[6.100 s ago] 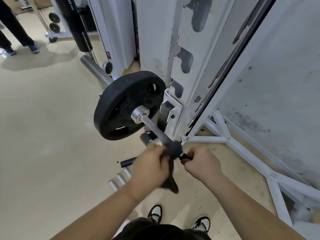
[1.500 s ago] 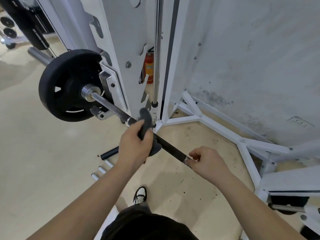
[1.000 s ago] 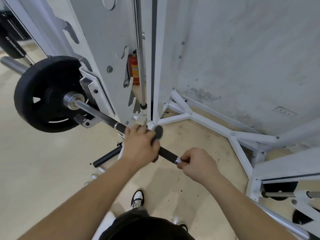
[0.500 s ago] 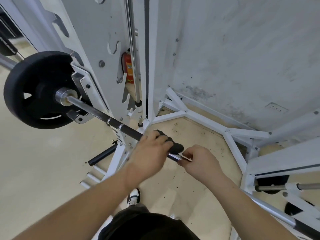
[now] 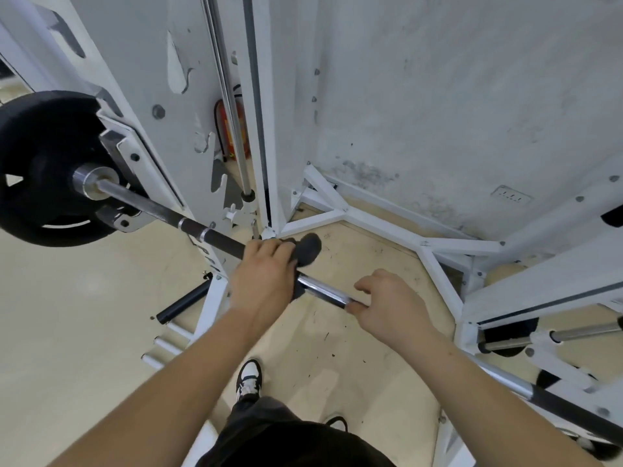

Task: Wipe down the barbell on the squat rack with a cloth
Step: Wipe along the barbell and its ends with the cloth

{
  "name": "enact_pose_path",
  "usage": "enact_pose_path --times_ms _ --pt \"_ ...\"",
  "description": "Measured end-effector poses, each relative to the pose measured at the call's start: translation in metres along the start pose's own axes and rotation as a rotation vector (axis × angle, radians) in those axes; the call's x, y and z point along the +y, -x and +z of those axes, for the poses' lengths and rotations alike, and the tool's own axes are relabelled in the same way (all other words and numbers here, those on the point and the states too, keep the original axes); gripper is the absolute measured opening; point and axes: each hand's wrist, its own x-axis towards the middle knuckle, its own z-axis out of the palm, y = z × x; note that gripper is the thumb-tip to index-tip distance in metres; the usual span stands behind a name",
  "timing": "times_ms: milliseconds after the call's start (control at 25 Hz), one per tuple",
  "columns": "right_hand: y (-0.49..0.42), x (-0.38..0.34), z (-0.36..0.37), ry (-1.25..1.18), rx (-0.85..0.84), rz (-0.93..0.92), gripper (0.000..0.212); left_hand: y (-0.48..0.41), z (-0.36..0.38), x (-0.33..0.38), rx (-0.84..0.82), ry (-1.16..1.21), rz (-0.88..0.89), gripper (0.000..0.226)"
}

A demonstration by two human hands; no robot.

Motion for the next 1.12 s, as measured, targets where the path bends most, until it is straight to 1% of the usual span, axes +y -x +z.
enact_pose_path --times_ms 40,80,120,160,200,240,280,320,360,400,440,480,520,560,600,640,680,720,760,800,840,880,920,1000,1040,1120 --pt "0.002 0.003 0.000 0.008 -0.008 0.000 0.037 0.010 0.005 0.016 0.020 -0.010 -0.053 0.022" --pt "0.002 0.006 0.002 0.033 -0.021 -0.003 0.027 0.023 0.014 0.036 0.020 0.011 -0.007 0.026" --pt "0.003 0.006 0.003 0.057 -0.036 -0.002 0.017 0.040 0.023 0.054 -0.012 0.048 0.109 0.030" --pt "0.004 0.006 0.004 0.079 -0.051 0.003 0.014 0.052 0.030 0.061 -0.024 0.065 0.258 0.036" --pt "0.004 0.007 0.005 0.087 -0.052 0.003 0.015 0.054 0.030 0.055 -0.047 0.076 0.358 0.042" --pt "0.003 0.009 0.006 0.091 -0.045 -0.001 0.014 0.047 0.027 0.044 -0.048 0.080 0.359 0.047" --pt "0.002 0.011 0.007 0.086 -0.035 -0.012 0.013 0.037 0.025 0.032 -0.014 0.081 0.250 0.050" --pt "0.001 0.012 0.008 0.070 -0.030 -0.015 0.013 0.027 0.022 0.024 0.060 0.082 0.054 0.047" --pt "0.000 0.013 0.009 0.057 -0.028 -0.018 0.014 0.022 0.019 0.024 0.134 0.097 -0.140 0.038" --pt "0.000 0.012 0.010 0.060 -0.030 -0.017 0.015 0.023 0.019 0.035 0.165 0.096 -0.259 0.033" --pt "-0.001 0.011 0.011 0.076 -0.030 -0.014 0.014 0.028 0.024 0.053 0.149 0.088 -0.266 0.032" --pt "-0.001 0.011 0.011 0.087 -0.029 -0.009 0.013 0.037 0.033 0.071 0.127 0.091 -0.175 0.034" --pt "-0.001 0.012 0.010 0.084 -0.026 -0.006 0.012 0.049 0.040 0.084 0.113 0.094 -0.025 0.036" --pt "0.000 0.015 0.010 0.071 -0.026 -0.010 0.013 0.060 0.044 0.085 0.103 0.098 0.132 0.038" --pt "0.001 0.016 0.010 0.064 -0.026 -0.019 0.016 0.065 0.044 0.075 0.096 0.118 0.244 0.038" --pt "0.002 0.018 0.011 0.067 -0.021 -0.028 0.017 0.064 0.042 0.060 0.113 0.140 0.269 0.037" --pt "0.004 0.017 0.012 0.077 -0.009 -0.040 0.015 0.061 0.039 0.047 0.151 0.181 0.180 0.033" --pt "0.006 0.016 0.014 0.087 0.006 -0.049 0.013 0.060 0.033 0.039 0.216 0.266 -0.039 0.027" --pt "0.006 0.015 0.015 0.095 0.021 -0.053 0.012 0.061 0.025 0.036 0.301 0.421 -0.345 0.021" --pt "0.006 0.015 0.017 0.103 0.028 -0.053 0.013 0.063 0.017 0.041 0.360 0.651 -0.678 0.016" --pt "0.005 0.014 0.017 0.110 0.030 -0.055 0.014 0.065 0.013 0.049 0.375 0.941 -0.961 0.011" --pt "0.004 0.014 0.017 0.113 0.026 -0.056 0.014 0.063 0.011 0.057 0.376 1.192 -1.152 0.007" --pt "0.004 0.014 0.016 0.111 0.022 -0.053 0.014 0.058 0.011 0.061 0.365 1.332 -1.233 0.012" --pt "0.004 0.015 0.017 0.092 0.021 -0.046 0.013 0.044 0.014 0.061 0.327 1.474 -1.224 0.024" --pt "0.005 0.015 0.017 0.081 0.023 -0.041 0.012 0.039 0.016 0.062 0.322 1.501 -1.197 0.027" --pt "0.006 0.012 0.016 0.077 0.031 -0.026 0.009 0.047 0.023 0.074 0.227 1.476 -1.167 0.023"
